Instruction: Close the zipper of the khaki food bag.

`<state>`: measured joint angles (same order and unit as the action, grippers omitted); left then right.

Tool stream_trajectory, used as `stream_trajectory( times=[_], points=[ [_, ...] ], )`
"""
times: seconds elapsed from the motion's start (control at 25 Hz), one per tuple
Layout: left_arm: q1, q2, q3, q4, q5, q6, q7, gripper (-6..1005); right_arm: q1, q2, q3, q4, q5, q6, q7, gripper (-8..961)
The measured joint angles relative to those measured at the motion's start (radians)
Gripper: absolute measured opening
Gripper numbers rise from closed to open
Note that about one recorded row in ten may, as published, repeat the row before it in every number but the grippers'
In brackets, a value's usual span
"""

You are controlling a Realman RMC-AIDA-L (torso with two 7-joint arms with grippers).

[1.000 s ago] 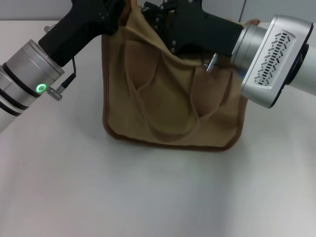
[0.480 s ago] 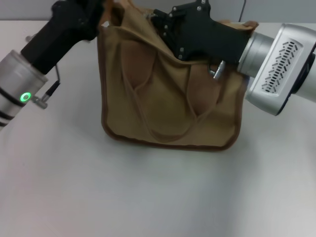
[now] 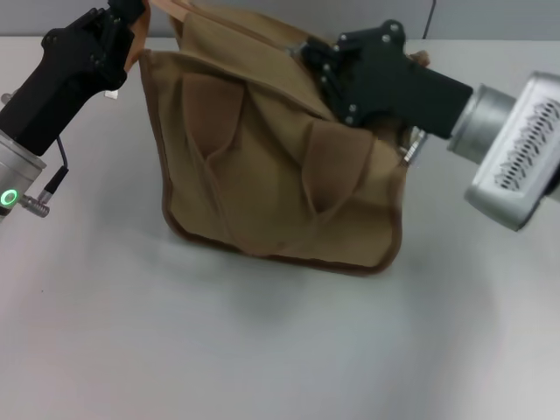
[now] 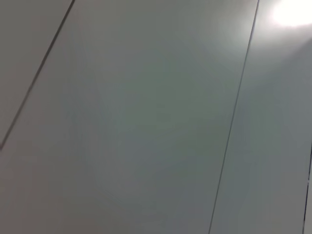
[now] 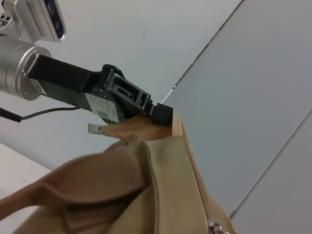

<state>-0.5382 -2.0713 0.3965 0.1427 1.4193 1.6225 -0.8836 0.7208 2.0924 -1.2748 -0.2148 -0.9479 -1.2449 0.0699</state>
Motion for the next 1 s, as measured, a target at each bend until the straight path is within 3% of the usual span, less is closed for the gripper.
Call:
stream_trajectory(
  times=[0.48, 1.0],
  points=[
    [0.001, 0.001, 0.004, 0.0, -0.004, -0.015, 0.0, 15, -0.193, 0.0, 0.003, -0.065, 0.001, -0.099, 0.045, 2],
    [0.002, 0.0, 0.009, -0.003, 0.003, -0.024, 0.0, 65, -0.257, -0.004, 0.073, -0.064, 0.001, -0.178, 0.203, 22]
  ],
)
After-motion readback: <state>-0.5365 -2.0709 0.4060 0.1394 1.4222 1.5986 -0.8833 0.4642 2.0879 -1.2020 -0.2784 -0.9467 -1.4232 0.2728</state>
